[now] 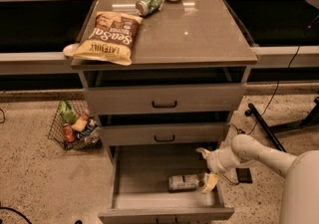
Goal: Pick blue plastic bottle from bottom drawer and place on counter
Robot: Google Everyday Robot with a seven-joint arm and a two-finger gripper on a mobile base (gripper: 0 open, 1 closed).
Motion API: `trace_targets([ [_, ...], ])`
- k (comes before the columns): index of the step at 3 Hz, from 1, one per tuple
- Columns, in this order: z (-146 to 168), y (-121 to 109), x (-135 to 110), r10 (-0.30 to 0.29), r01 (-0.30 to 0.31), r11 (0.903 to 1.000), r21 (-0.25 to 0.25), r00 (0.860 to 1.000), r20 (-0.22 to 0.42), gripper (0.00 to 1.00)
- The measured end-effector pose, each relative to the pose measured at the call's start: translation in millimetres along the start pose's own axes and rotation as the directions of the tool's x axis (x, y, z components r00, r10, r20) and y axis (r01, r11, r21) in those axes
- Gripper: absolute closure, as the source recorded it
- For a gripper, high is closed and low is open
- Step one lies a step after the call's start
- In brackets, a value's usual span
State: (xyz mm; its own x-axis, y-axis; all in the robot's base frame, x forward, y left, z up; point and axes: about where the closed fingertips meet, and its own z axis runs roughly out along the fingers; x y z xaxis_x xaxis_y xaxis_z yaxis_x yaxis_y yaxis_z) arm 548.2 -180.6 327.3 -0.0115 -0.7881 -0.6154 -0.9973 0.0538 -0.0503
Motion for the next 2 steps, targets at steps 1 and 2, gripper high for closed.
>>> trace_targets([
  [1, 0, 0, 0, 0.000, 0.000, 1.0000, 0.000, 1.000, 0.000, 0.00],
  [2, 40, -5, 19, -0.019, 0.018, 0.9997, -0.016, 0.999, -0.050, 0.00],
])
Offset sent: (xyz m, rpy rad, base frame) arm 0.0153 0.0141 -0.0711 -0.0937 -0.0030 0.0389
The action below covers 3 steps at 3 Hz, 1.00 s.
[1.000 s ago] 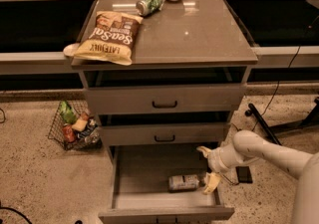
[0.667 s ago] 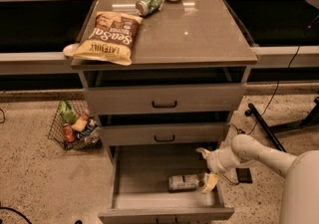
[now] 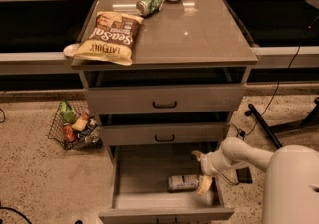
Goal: Pick blue plastic bottle from bottom drawer and place on counter
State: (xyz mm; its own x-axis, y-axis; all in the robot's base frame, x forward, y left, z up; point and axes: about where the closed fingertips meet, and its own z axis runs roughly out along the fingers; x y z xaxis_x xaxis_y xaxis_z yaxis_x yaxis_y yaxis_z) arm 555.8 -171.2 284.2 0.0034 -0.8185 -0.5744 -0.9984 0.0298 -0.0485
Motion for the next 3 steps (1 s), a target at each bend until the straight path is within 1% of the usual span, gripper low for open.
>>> trace_targets([
  [1, 30, -4, 15, -0.003, 0.003, 0.9999, -0.012, 0.999, -0.033, 0.00],
  [2, 58, -6, 25, -0.028, 0.027, 0.9994, -0.021, 0.999, -0.034, 0.00],
  [3, 82, -5, 33, -0.058, 0.058, 0.9981, -0.020, 0.998, 0.000, 0.00],
])
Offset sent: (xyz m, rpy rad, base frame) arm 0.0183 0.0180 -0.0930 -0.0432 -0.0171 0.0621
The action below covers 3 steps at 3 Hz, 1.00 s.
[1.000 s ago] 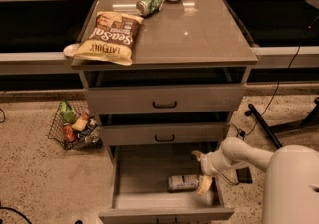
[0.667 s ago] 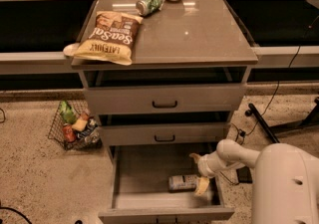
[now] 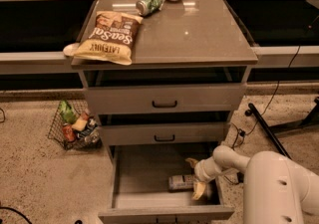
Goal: Pick blue plastic bottle from bottom drawer and place on counter
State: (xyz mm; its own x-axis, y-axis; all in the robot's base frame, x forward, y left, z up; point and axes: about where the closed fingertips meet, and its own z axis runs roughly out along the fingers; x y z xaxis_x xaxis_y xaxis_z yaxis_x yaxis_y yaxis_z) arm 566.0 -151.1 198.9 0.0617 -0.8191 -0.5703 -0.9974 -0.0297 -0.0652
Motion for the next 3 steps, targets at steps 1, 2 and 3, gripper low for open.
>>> trace_targets([
  [1, 17, -2, 10, -0.017, 0.017, 0.9999, 0.000, 1.000, 0.025, 0.00],
  [2, 32, -7, 19, -0.018, 0.019, 0.9998, -0.009, 0.999, 0.039, 0.00],
  [3, 43, -10, 26, -0.014, 0.015, 0.9997, -0.020, 0.999, 0.046, 0.16],
])
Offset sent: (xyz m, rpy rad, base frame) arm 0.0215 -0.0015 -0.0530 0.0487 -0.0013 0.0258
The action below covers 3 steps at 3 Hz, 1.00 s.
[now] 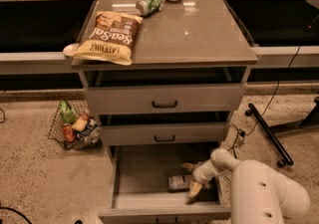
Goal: Pick blue plastic bottle from bottom drawer and place on counter
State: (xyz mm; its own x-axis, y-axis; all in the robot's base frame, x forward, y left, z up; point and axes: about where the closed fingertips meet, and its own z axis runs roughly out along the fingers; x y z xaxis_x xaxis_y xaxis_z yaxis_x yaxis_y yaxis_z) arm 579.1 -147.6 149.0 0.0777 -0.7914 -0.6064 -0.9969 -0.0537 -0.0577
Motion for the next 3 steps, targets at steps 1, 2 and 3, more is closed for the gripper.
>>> trace_targets([
  [1, 7.7, -1.8, 8.8, 0.021, -0.021, 0.9998, 0.004, 1.000, 0.013, 0.47],
  [2, 12.1, -1.6, 13.2, 0.032, -0.032, 0.9995, 0.000, 0.999, 0.020, 0.71],
  [3, 15.5, -0.7, 15.4, 0.043, -0.043, 0.9990, -0.010, 0.999, 0.030, 0.93],
])
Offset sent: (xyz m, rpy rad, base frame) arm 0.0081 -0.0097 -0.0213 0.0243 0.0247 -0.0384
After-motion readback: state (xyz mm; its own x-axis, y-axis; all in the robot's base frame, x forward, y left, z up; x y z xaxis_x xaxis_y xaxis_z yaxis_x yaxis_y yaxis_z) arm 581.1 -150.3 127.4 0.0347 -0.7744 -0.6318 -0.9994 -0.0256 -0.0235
